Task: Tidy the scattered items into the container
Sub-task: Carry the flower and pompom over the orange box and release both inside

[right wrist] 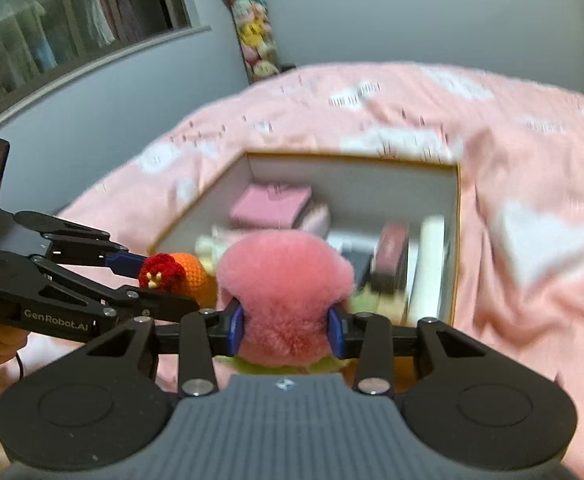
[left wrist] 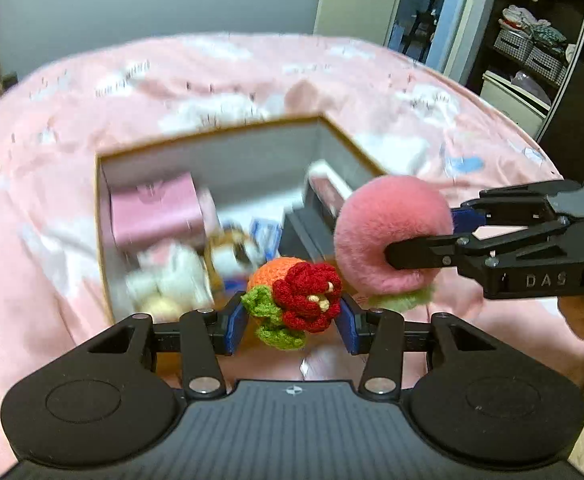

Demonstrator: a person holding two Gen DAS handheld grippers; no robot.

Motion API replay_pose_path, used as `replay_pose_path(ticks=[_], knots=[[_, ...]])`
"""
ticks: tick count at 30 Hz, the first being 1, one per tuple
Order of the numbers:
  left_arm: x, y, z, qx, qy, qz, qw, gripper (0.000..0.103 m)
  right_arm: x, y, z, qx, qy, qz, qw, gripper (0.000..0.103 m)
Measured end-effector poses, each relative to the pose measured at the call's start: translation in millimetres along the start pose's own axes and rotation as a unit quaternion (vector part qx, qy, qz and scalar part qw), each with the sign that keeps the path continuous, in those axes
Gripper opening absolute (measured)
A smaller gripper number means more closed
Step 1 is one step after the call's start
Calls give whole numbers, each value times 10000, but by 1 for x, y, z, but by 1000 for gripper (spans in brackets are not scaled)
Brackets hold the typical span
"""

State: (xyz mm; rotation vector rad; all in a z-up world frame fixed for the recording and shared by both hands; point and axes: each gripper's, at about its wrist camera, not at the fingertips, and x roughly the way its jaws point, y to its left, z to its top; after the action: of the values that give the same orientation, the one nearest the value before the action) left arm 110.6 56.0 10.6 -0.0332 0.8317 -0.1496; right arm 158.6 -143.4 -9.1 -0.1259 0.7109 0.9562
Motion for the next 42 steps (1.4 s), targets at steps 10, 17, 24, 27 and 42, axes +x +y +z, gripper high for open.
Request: replay_pose_path(ticks=[10,17,24,27,42], knots=[[17,8,85,915,-477,341,9941,53,37,-14,94,-260,-358,-107,9990,43],[63,25,103,989,-448,360,9934,53,84,-40,127,-19,-203,-198,9996,43],[127,33,85,1061,-61,310,9939,53,134,-77,111,365,339,-302,9983,43],[145,35,81,1073,114,304,9937,53,151,-88,103,520,558,-306,9966,42],[193,40,76,1170,1018,258,9876,56,184,-100,84,592,1251,-365,9897,36]])
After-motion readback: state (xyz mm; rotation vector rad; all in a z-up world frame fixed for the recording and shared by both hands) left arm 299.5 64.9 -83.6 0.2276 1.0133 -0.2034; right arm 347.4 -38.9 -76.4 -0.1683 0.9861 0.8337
